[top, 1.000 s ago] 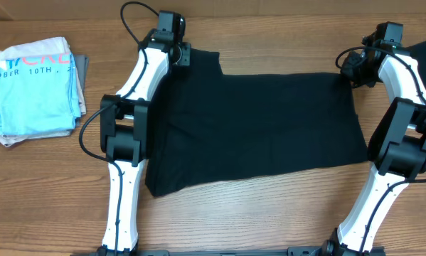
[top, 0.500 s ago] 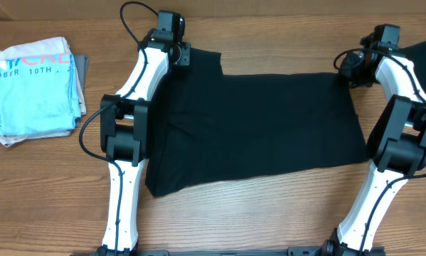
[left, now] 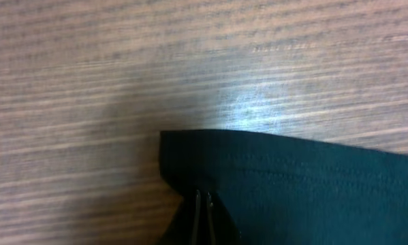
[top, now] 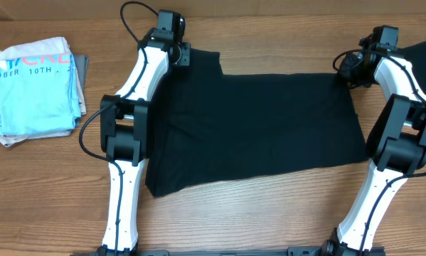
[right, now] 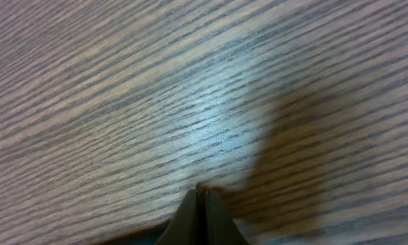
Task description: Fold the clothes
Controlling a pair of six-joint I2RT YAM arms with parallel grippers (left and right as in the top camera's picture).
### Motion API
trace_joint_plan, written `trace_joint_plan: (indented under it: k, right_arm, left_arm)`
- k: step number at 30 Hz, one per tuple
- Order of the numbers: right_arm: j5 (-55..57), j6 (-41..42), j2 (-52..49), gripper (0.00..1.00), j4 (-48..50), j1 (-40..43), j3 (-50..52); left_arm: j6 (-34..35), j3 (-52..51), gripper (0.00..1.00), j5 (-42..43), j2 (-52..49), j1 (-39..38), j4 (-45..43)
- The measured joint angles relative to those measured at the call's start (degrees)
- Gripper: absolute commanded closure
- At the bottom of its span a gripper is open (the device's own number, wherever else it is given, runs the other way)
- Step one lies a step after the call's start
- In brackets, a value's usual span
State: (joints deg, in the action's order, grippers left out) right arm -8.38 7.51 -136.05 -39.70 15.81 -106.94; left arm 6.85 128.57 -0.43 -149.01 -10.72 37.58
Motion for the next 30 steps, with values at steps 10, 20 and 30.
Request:
trace_joint_plan:
  k: [10,20,30]
  right_arm:
    - [-0.15,-0.94,0.0,0.96,-5.25,0.0,-3.61]
    - [-0.83,-1.55,0.13,0.96,-11.56,0.0,-4.5]
    - [-3.85,-2.75,5.05,0.96,-16.92,0.0,-4.5]
  left_arm:
    - [0.0,14.64,0.96,0.15,-1.2,1.42,17.29]
    - [0.0,26.8,0.96,1.57,-1.2,1.77,37.59]
    - [0.04,36.37,0.96,3.89,-1.2,1.77,52.15]
